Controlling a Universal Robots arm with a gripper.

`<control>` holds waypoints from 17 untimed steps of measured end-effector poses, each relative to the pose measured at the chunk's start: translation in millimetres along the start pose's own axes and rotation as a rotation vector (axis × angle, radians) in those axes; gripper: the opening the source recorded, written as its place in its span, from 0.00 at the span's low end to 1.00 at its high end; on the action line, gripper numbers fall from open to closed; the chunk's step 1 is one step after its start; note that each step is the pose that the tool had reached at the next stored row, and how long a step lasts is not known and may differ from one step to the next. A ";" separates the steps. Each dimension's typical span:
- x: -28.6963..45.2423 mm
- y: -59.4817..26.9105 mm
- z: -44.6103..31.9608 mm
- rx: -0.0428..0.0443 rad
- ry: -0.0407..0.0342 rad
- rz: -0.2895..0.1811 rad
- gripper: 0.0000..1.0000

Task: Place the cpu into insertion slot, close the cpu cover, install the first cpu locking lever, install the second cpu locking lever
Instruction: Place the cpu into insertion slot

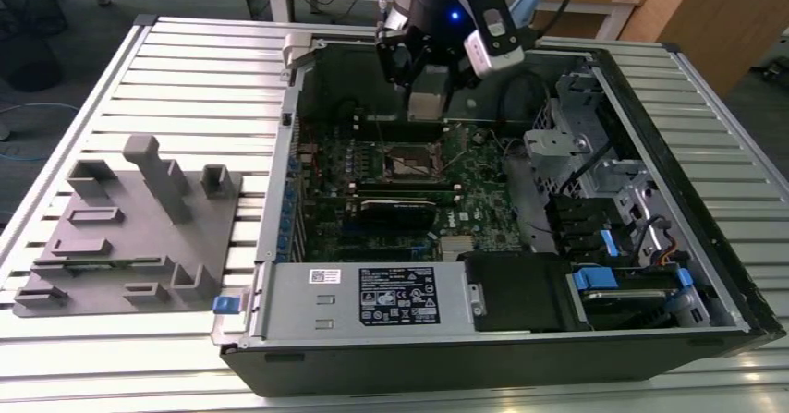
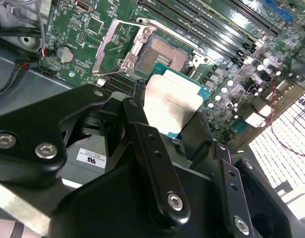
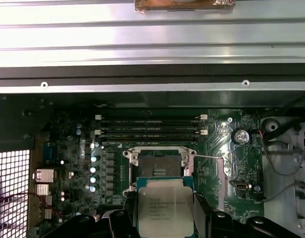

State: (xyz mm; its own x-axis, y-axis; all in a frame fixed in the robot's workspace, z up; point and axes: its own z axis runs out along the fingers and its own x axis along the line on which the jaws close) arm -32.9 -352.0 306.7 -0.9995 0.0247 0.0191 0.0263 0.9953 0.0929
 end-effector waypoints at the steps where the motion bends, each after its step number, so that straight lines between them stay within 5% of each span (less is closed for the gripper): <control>1: 0.0 -0.1 0.8 0.0000 -0.0001 0.000 0.54; 17: -0.1 -0.4 4.3 -0.0003 -0.0014 0.015 0.54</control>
State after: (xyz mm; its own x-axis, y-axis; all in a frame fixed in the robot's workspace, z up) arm -32.9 -352.0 302.4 -0.9990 0.0400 0.0191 0.0416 0.9948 0.0929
